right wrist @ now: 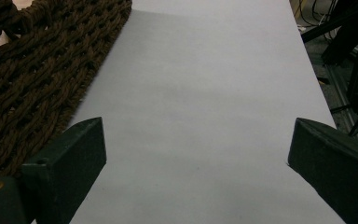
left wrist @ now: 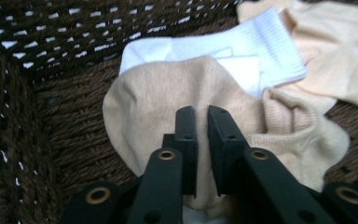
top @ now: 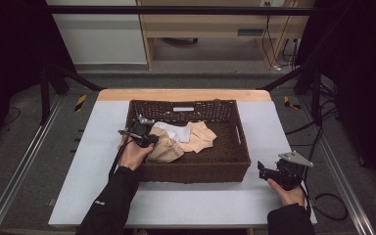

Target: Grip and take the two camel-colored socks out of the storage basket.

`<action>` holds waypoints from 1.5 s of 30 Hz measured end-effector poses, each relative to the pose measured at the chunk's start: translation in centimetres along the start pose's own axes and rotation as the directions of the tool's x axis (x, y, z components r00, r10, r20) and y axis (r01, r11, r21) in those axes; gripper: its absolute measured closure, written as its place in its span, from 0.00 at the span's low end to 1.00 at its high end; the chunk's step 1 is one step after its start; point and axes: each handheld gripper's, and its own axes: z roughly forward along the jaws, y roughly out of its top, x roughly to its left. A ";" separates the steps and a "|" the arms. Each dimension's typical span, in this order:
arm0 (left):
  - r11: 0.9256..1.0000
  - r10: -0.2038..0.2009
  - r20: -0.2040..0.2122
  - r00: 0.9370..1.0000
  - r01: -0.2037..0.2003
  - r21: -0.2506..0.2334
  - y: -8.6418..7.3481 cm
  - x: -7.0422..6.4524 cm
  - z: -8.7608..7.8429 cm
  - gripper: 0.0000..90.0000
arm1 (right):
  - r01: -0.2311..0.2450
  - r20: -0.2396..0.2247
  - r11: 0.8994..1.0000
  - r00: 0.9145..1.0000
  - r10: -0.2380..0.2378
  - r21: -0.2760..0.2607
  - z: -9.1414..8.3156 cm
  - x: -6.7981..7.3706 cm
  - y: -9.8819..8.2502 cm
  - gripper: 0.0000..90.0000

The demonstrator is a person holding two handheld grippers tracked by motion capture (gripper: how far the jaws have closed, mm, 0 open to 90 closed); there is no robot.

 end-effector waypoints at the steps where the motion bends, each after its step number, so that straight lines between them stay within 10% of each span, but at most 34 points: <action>1: 1.000 -0.005 0.007 1.000 0.005 -0.016 0.0 0.0 -0.1 0.93 | 0.002 -0.001 1.000 1.000 -0.002 0.001 0.0 0.0 0.0 0.05; 14: 0.982 -0.015 0.054 0.998 0.025 -0.186 0.1 0.4 -1.9 0.96 | -0.002 0.004 1.000 1.000 0.002 -0.005 -0.1 -0.1 0.0 0.05; 20: 0.953 -0.030 0.079 0.996 0.052 -0.300 0.5 0.6 -3.4 0.96 | -0.004 0.001 1.000 1.000 0.004 -0.003 0.0 -0.1 0.1 0.05; 25: 0.910 -0.008 0.068 0.998 0.036 -0.413 1.4 0.2 -5.3 0.96 | -0.002 0.005 1.000 1.000 0.002 -0.005 0.0 -0.2 0.1 0.05; 36: 0.854 -0.008 0.104 0.995 0.061 -0.517 2.6 -0.8 -8.9 0.95 | -0.009 0.003 1.000 1.000 0.009 -0.010 -0.1 -0.1 0.2 0.05; 45: 0.832 -0.001 0.127 0.992 0.072 -0.550 2.4 -0.9 -11.5 0.95 | -0.010 0.002 1.000 1.000 0.010 -0.013 -0.2 -0.2 0.2 0.05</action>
